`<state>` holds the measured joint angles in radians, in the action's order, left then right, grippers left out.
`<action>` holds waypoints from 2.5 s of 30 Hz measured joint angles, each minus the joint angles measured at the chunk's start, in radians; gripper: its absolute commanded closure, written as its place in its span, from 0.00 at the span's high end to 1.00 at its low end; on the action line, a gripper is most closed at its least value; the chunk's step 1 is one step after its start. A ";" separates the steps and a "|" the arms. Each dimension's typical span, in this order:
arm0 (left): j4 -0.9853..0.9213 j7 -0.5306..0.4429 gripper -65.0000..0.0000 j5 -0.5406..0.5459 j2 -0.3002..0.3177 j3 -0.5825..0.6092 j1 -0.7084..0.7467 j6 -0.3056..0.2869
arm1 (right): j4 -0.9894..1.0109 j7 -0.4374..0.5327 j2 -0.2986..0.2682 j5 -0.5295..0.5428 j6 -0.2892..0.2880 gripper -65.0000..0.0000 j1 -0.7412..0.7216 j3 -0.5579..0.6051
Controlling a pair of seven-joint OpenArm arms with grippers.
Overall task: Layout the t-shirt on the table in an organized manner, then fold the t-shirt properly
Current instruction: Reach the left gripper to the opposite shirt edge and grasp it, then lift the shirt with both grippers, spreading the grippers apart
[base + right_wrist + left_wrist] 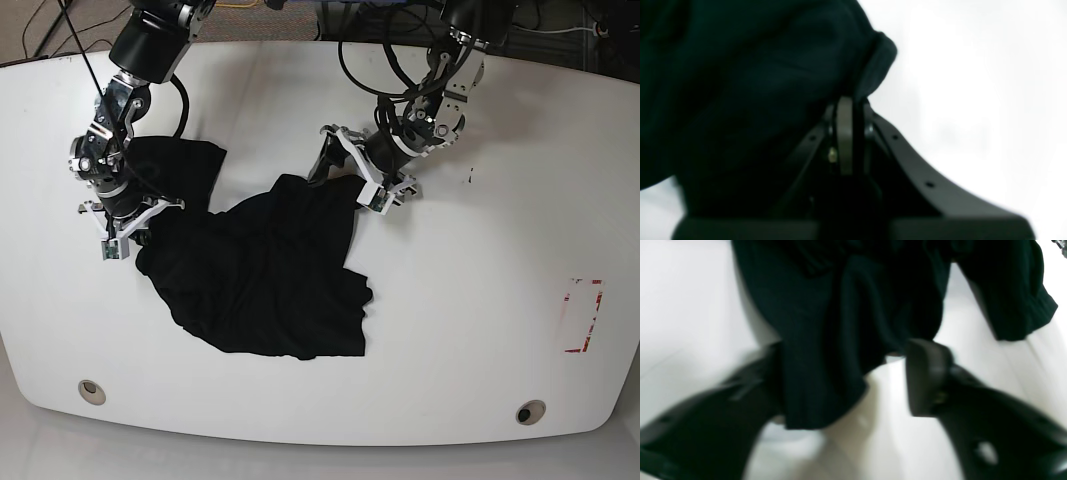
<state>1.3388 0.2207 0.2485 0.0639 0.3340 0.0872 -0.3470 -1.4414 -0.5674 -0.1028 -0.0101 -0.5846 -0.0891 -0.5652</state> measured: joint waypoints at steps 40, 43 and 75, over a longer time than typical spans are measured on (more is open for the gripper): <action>0.549 0.184 0.00 -0.020 0.153 -0.373 0.293 -0.003 | -0.518 -0.003 0.099 0.006 0.001 0.00 0.347 -0.004; 0.576 0.203 0.00 -0.026 0.148 -0.417 0.319 -0.071 | -0.536 -0.006 0.116 0.006 0.000 0.00 0.371 -0.002; 0.631 0.496 0.00 -0.023 0.074 -0.631 -0.043 -0.125 | -0.519 -0.148 0.041 -0.008 -0.003 0.00 0.031 -0.002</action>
<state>1.9701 0.7166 0.2260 0.1383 -0.2966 0.0444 -0.4721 -1.9602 -0.7155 -0.0620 -0.0181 -0.5873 -0.0578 -0.5667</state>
